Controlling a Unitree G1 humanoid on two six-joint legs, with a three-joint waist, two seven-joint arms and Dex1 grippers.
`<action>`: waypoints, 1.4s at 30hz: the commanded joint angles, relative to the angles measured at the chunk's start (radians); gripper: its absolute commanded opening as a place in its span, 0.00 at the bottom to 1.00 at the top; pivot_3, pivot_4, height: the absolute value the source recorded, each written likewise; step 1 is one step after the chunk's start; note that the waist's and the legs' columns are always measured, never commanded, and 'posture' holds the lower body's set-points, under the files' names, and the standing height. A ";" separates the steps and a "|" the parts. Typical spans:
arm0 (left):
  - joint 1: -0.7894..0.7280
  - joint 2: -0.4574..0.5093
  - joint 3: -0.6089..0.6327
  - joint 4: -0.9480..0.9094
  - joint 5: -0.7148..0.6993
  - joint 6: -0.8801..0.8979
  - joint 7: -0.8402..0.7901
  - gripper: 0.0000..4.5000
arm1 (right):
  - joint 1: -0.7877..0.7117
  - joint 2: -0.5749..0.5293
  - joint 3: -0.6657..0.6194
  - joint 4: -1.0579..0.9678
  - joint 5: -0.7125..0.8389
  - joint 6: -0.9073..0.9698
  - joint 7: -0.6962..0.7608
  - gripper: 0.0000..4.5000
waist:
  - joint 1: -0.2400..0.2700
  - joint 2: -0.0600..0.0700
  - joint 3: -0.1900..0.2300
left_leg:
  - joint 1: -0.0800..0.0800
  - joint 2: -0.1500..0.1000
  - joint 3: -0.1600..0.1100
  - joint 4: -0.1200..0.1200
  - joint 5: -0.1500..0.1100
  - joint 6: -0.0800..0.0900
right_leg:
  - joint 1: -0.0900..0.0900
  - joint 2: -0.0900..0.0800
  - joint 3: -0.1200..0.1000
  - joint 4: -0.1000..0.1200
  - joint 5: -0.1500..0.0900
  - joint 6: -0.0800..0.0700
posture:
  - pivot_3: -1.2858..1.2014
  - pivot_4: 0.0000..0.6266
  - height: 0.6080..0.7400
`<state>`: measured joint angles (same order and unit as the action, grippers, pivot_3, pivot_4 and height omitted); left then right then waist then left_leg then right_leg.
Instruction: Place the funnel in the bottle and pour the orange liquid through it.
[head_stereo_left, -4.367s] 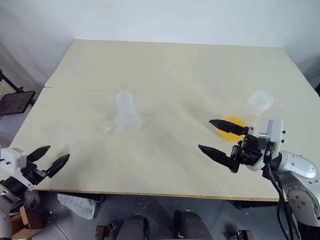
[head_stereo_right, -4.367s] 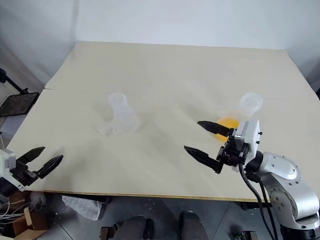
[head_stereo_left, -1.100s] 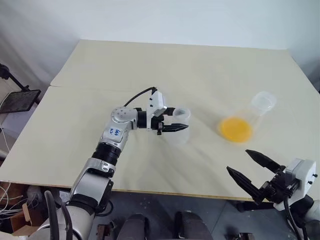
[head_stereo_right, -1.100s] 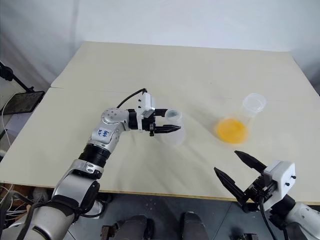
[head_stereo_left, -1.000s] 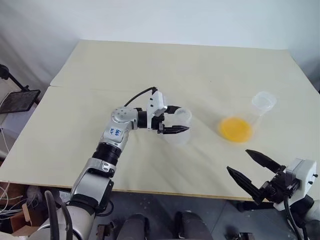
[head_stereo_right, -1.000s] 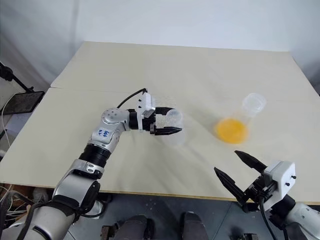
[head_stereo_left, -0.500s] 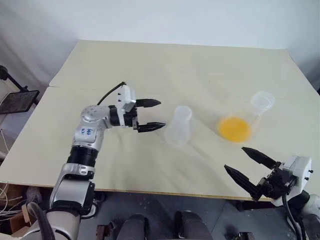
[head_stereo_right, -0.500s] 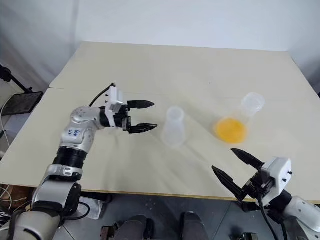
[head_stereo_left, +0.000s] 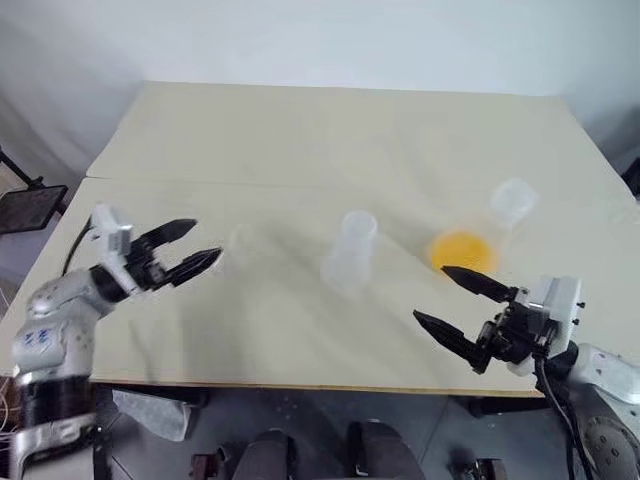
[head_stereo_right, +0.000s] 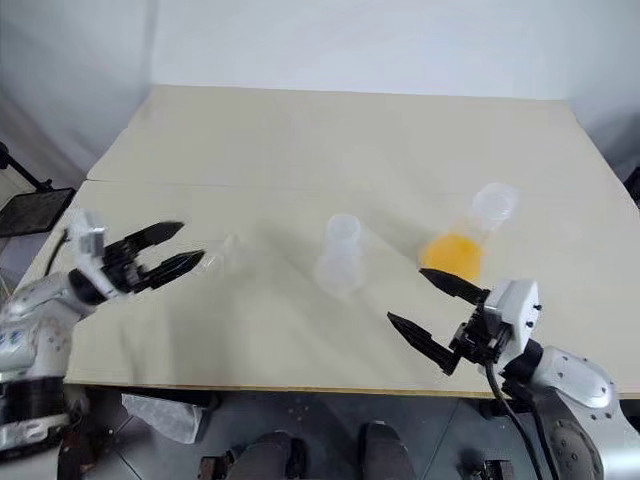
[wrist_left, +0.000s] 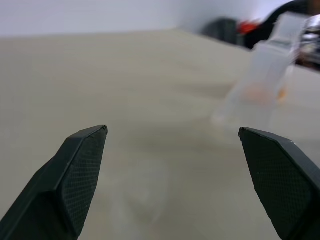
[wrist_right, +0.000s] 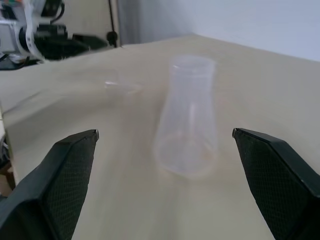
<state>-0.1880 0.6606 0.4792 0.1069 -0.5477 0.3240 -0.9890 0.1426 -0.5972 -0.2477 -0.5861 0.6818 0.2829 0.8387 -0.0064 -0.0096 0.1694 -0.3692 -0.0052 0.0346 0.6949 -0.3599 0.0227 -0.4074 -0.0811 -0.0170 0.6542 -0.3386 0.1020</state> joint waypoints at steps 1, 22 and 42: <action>0.151 0.010 0.159 -0.036 -0.009 -0.048 0.060 0.99 | -0.031 -0.024 0.037 -0.026 -0.006 0.002 0.022 1.00 | 0.001 0.000 0.000 | 0.000 0.000 0.000 0.000 0.000 0.000 | 0.000 0.000 0.000 -0.001 0.000 0.000 | 0.52 0.24 1.00; -0.007 0.055 -0.033 0.076 0.083 -0.120 0.093 0.99 | -0.063 -0.054 0.042 0.012 -0.019 0.001 0.036 1.00 | 0.000 -0.001 0.000 | 0.004 0.000 -0.004 -0.005 -0.001 0.001 | 0.010 -0.001 -0.005 -0.014 0.000 -0.001 | 0.52 0.24 1.00; -0.273 -0.038 -0.278 0.307 0.240 -0.196 0.141 0.99 | -0.005 -0.042 0.029 -0.039 -0.021 -0.002 -0.029 1.00 | 0.006 -0.001 0.000 | 0.005 0.000 -0.003 -0.005 -0.002 0.001 | 0.010 0.000 -0.005 -0.010 0.000 0.000 | 0.52 0.24 1.00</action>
<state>-0.4434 0.6253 0.2014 0.4128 -0.3151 0.1497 -0.8580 0.1390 -0.6431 -0.2014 -0.5904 0.6497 0.2892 0.8159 -0.0007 -0.0102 0.1691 -0.3643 -0.0056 0.0316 0.6902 -0.3614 0.0235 -0.3975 -0.0813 -0.0219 0.6443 -0.3385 0.1021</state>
